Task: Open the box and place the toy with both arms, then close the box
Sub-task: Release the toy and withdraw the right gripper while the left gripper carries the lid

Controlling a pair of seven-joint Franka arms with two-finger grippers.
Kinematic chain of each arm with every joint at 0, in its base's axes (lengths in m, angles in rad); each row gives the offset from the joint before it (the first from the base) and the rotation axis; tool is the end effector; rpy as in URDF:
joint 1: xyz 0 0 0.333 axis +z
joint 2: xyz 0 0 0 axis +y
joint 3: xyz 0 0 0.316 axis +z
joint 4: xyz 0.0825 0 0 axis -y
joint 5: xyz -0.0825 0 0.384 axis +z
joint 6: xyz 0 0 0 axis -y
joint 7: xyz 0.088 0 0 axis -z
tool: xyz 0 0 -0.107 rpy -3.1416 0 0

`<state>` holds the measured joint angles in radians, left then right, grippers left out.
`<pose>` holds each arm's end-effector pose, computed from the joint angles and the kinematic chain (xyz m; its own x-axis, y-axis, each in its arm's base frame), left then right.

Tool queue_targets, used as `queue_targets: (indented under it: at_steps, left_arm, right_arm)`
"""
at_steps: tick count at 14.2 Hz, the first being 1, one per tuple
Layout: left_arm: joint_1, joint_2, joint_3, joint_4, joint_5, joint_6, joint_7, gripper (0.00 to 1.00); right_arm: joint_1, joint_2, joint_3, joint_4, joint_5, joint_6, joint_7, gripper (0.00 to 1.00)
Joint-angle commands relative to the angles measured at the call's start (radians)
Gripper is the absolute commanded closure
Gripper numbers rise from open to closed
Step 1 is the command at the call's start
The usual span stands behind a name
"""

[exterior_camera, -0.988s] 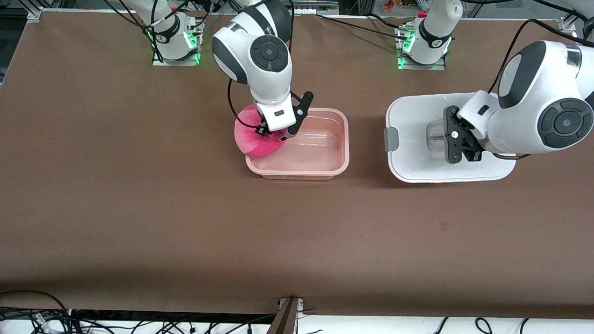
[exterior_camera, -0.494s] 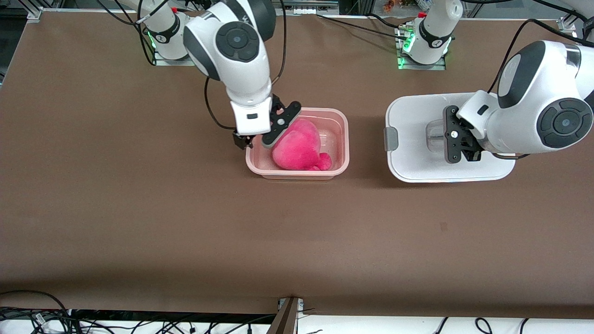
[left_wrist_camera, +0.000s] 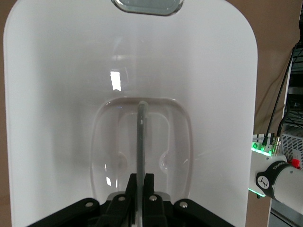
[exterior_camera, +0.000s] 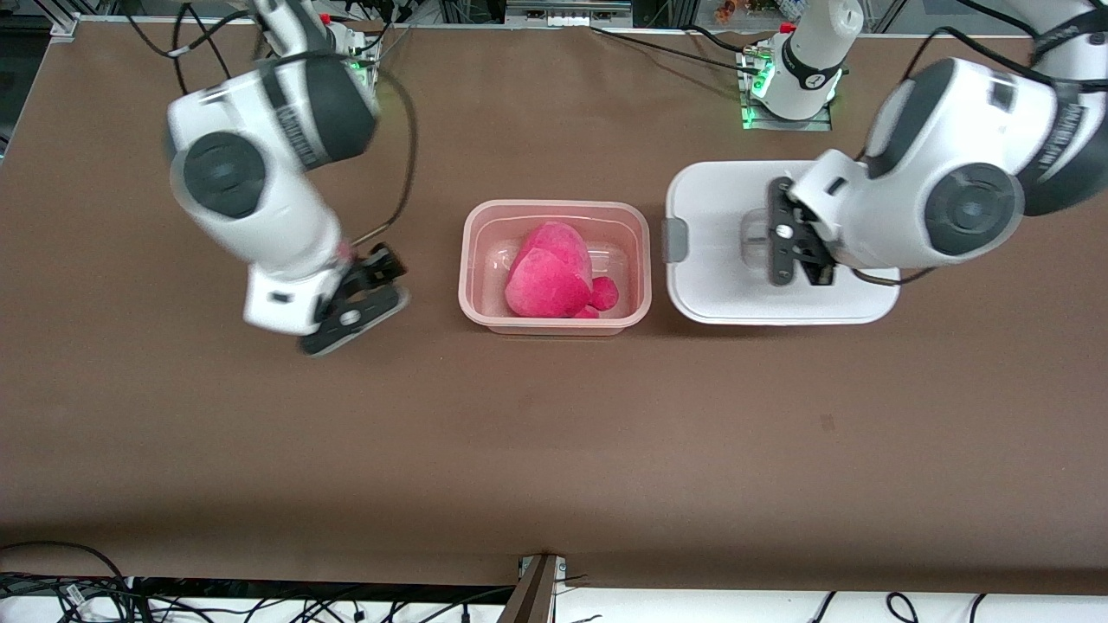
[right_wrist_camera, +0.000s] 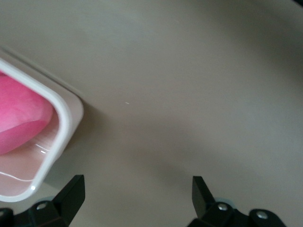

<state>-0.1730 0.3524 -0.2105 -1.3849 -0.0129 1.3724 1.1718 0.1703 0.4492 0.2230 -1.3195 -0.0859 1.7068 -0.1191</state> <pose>0.5831 -0.2161 0.4916 0.0042 -0.9983 -0.0574 -0.9347 -0.0243 0.3546 0.6455 0.2277 0.4805 0.8728 0.4856 -0.0495 0.4853 -0.8742 -0.0178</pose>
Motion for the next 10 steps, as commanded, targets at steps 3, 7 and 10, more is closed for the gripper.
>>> queue_targets:
  at_steps: [3, 7, 10]
  left_arm:
    - [-0.193, 0.046, 0.008, 0.014, -0.063, 0.186, -0.153, 1.00]
    - [-0.287, 0.117, 0.011, 0.012, -0.076, 0.319, -0.251, 1.00]
    - [-0.365, 0.154, 0.011, 0.001, -0.038, 0.404, -0.339, 1.00]
  right_arm:
    - [-0.138, -0.033, -0.036, 0.002, 0.051, -0.075, 0.016, 0.00]
    - [-0.150, -0.069, -0.132, 0.003, 0.049, -0.111, 0.013, 0.00]
    - [-0.147, -0.127, -0.169, -0.001, 0.049, -0.130, 0.019, 0.00]
